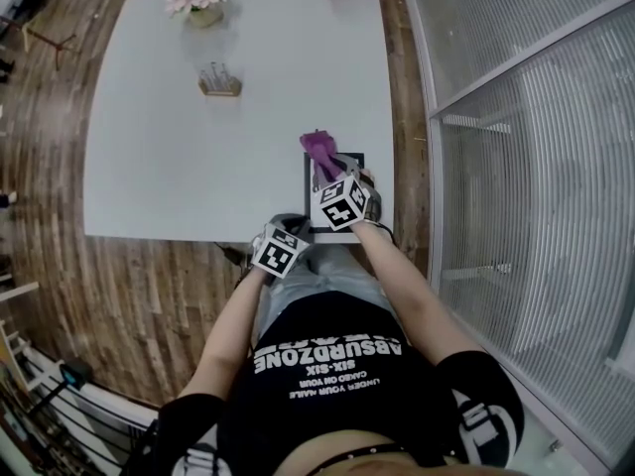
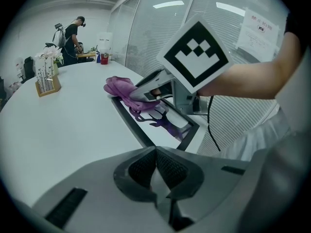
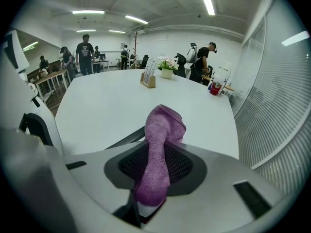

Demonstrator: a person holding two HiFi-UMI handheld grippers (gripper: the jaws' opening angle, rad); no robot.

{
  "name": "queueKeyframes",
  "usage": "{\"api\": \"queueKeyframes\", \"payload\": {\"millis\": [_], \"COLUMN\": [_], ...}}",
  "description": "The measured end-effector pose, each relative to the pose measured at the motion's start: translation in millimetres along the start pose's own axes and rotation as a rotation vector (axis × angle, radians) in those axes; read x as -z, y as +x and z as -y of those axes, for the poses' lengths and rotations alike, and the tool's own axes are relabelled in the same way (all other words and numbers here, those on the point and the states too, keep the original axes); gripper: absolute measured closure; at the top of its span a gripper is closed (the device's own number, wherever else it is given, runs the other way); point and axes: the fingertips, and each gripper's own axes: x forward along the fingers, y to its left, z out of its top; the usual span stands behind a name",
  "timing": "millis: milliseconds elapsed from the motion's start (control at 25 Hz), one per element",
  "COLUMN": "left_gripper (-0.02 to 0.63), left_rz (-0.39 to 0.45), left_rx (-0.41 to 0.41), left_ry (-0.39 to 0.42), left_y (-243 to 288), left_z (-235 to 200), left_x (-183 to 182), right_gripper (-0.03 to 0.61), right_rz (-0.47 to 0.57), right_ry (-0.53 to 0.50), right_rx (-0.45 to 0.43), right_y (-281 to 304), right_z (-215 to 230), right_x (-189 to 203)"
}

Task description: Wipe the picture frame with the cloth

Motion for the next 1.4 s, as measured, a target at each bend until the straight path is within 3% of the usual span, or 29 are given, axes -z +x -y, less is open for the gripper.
{"api": "queueKeyframes", "payload": {"millis": [320, 760, 1400], "left_gripper": [0.598, 0.598, 0.598], "left_rz": [0.000, 0.023, 0.056], "left_rx": [0.012, -0.015, -0.031], "left_ry": [-0.012, -0.023, -0.044], "left_y": [-1, -1, -2], "left_z": [-1, -2, -4], "left_x": [1, 3, 3], "right_gripper": [0.466, 0.468, 0.469], "right_rz": [0.010, 0.015, -0.042], "right_ry": [-0.016, 0.060, 0.041], "right_rx": [-0.049, -0.108, -0.155], "right_y": [6, -7, -31], "right_z": [-15, -31, -67], "right_x": [-13, 3, 25]}}
